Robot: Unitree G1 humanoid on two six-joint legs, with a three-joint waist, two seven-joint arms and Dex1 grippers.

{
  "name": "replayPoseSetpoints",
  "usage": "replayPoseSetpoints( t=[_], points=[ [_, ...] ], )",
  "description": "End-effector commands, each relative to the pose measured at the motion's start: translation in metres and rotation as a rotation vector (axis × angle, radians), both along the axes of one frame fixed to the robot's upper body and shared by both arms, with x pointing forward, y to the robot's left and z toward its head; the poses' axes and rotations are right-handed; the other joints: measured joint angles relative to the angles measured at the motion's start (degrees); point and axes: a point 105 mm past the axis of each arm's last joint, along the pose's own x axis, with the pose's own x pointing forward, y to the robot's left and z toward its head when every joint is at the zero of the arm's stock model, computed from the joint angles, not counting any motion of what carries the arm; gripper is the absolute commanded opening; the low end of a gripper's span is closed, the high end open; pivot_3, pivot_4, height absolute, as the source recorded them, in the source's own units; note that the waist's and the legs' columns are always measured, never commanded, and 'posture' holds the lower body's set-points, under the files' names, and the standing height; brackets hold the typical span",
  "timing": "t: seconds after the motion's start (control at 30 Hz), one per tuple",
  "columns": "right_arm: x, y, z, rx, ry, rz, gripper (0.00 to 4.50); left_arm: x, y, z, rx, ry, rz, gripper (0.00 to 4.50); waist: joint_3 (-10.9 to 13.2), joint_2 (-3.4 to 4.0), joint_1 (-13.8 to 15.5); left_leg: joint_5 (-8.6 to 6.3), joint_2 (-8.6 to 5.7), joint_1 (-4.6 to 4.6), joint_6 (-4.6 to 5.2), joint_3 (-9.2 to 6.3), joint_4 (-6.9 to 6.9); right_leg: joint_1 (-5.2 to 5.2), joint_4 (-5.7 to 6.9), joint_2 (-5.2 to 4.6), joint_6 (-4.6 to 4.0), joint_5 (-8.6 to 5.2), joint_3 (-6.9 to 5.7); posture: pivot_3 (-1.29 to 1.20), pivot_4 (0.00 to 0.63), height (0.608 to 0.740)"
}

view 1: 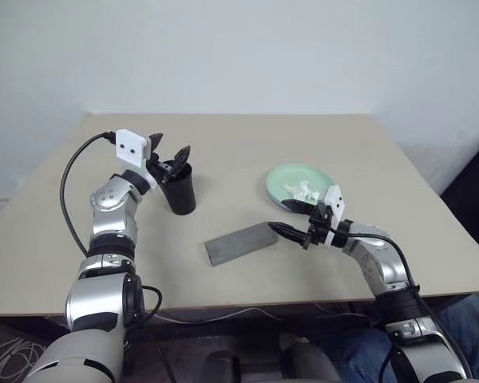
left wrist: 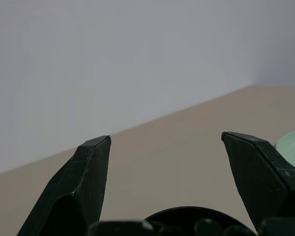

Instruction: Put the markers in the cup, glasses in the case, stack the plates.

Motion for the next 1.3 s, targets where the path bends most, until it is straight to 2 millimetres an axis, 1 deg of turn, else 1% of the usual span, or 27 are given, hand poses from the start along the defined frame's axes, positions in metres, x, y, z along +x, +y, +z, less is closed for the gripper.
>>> replayPoseSetpoints(
  t=[0.03,0.1,0.17,0.23,0.3,0.33,0.4,0.5,0.6,0.67,0.73,0.77,0.8,0.87,0.9,1.0,1.13,1.2,1.3],
  points=[
    [0.001,0.001,0.016,0.027,-0.055,0.005,4.07,0.0,-0.001,0.018,-0.009,-0.063,-0.005,3.88,0.0,0.0,0.0,0.0,0.0,0.0,0.0,0.0,0.0,0.0,0.0,0.0,0.0,0.0,0.0,0.0,0.0,0.721],
    [0.001,0.002,0.016,0.027,-0.055,0.005,4.07,0.0,0.0,0.021,-0.011,-0.072,-0.005,3.88,0.0,0.0,0.0,0.0,0.0,0.0,0.0,0.0,0.0,0.0,0.0,0.0,0.0,0.0,0.0,0.0,0.0,0.721],
    [0.002,0.0,0.015,0.02,-0.054,-0.003,4.07,-0.001,0.003,0.03,-0.024,-0.103,0.002,3.88,0.0,0.0,0.0,0.0,0.0,0.0,0.0,0.0,0.0,0.0,0.0,0.0,0.0,0.0,0.0,0.0,0.0,0.721],
    [0.002,0.0,0.014,0.016,-0.053,-0.009,4.07,-0.002,0.005,0.035,-0.03,-0.118,0.006,3.88,0.0,0.0,-0.01,0.0,0.0,0.0,0.0,0.0,0.0,0.0,0.0,0.0,0.0,0.0,0.0,0.0,0.0,0.721],
    [0.005,-0.003,0.01,-0.007,-0.05,-0.032,4.07,-0.004,0.009,0.047,-0.064,-0.148,0.006,3.88,0.0,0.0,-0.01,0.0,0.01,0.0,0.0,0.0,-0.01,-0.01,0.0,0.0,0.0,0.0,0.01,0.0,0.0,0.721],
    [0.008,-0.005,0.006,-0.02,-0.046,-0.051,4.07,-0.007,0.013,0.055,-0.093,-0.165,-0.009,3.88,0.0,0.0,-0.01,0.0,0.01,0.0,0.0,0.0,-0.01,-0.01,0.0,0.0,0.0,0.0,0.0,0.0,0.0,0.721],
    [0.011,-0.008,0.003,-0.03,-0.043,-0.075,4.07,-0.014,0.015,0.064,-0.127,-0.184,-0.044,3.88,0.0,0.0,-0.02,0.0,0.01,-0.01,0.0,0.0,0.0,-0.01,0.0,0.0,0.0,0.0,0.0,0.0,0.0,0.721],
    [0.013,-0.012,0.004,-0.016,-0.042,-0.096,4.07,-0.033,0.005,0.071,-0.137,-0.187,-0.145,3.88,0.0,0.02,-0.06,-0.01,0.01,0.0,0.0,0.05,-0.05,-0.04,-0.02,-0.01,0.0,0.0,0.05,0.0,0.0,0.721],
    [0.013,-0.016,0.006,-0.011,-0.043,-0.098,4.07,-0.055,-0.012,0.071,-0.122,-0.158,-0.24,3.88,0.0,0.03,-0.04,-0.01,0.02,0.02,-0.01,0.05,-0.09,-0.04,-0.03,-0.01,0.01,0.0,0.07,0.0,0.0,0.721],
    [0.011,-0.02,0.009,-0.002,-0.039,-0.094,4.07,-0.077,-0.023,0.057,-0.089,-0.089,-0.314,3.88,0.01,0.04,-0.05,-0.01,0.04,0.02,-0.01,0.03,-0.1,-0.04,-0.03,-0.02,0.01,0.0,0.09,0.0,0.0,0.721],
    [0.01,-0.022,0.01,0.002,-0.035,-0.088,4.07,-0.09,-0.03,0.048,-0.072,-0.037,-0.349,3.88,0.02,0.04,-0.02,-0.01,0.06,0.03,-0.01,0.04,-0.1,-0.06,-0.01,-0.01,0.0,-0.01,0.1,0.0,0.0,0.721],
    [0.009,-0.023,0.01,0.002,-0.034,-0.085,4.07,-0.093,-0.032,0.046,-0.069,-0.02,-0.355,3.88,0.02,0.04,0.01,-0.01,0.06,0.05,-0.02,0.04,-0.1,-0.04,0.0,-0.01,-0.02,-0.01,0.09,0.0,0.0,0.721],
    [0.009,-0.029,0.012,0.0,-0.031,-0.084,4.07,-0.104,-0.031,0.028,-0.047,0.043,-0.363,3.88,0.01,0.06,-0.02,0.0,0.06,0.06,-0.03,0.02,-0.09,-0.02,0.0,-0.01,-0.03,-0.02,0.07,0.0,0.0,0.721],
    [0.008,-0.037,0.013,-0.006,-0.028,-0.087,4.07,-0.119,-0.029,0.005,-0.021,0.127,-0.369,3.88,0.02,0.28,-0.04,0.0,0.07,0.15,-0.05,0.01,-0.11,0.03,0.0,-0.01,-0.15,-0.09,0.11,0.0,0.0,0.721],
    [0.009,-0.042,0.013,-0.018,-0.027,-0.098,4.07,-0.124,-0.025,-0.008,-0.016,0.165,-0.348,3.88,0.04,0.3,-0.04,0.0,0.05,0.18,-0.05,0.01,-0.12,0.04,0.0,-0.03,-0.15,-0.1,0.13,0.0,0.0,0.721],
    [0.01,-0.059,0.009,-0.052,-0.021,-0.13,4.07,-0.128,-0.016,-0.033,-0.006,0.208,-0.259,3.88,0.04,0.3,0.01,0.0,0.07,0.19,-0.06,0.02,-0.12,0.02,0.01,-0.02,-0.17,-0.1,0.12,0.0,0.0,0.721],
    [0.009,-0.078,0.001,-0.088,-0.003,-0.172,4.07,-0.128,-0.012,-0.06,-0.001,0.237,-0.167,3.88,0.04,0.29,0.06,0.0,0.06,0.16,-0.08,0.02,-0.12,0.04,0.0,-0.04,-0.19,-0.11,0.02,0.0,0.0,0.721],
    [0.009,-0.086,-0.002,-0.101,0.001,-0.191,4.07,-0.128,-0.012,-0.071,0.01,0.246,-0.135,3.88,0.04,0.31,0.02,0.0,0.06,0.16,-0.08,0.03,-0.12,0.03,0.0,-0.04,-0.19,-0.1,0.05,0.0,0.0,0.721],
    [0.009,-0.097,-0.003,-0.115,0.002,-0.216,4.07,-0.125,-0.01,-0.08,0.03,0.239,-0.09,3.88,0.04,0.31,0.01,0.0,0.04,0.12,-0.07,0.07,-0.12,0.0,-0.05,-0.04,-0.18,-0.11,0.08,0.0,0.0,0.721]
  ],
)
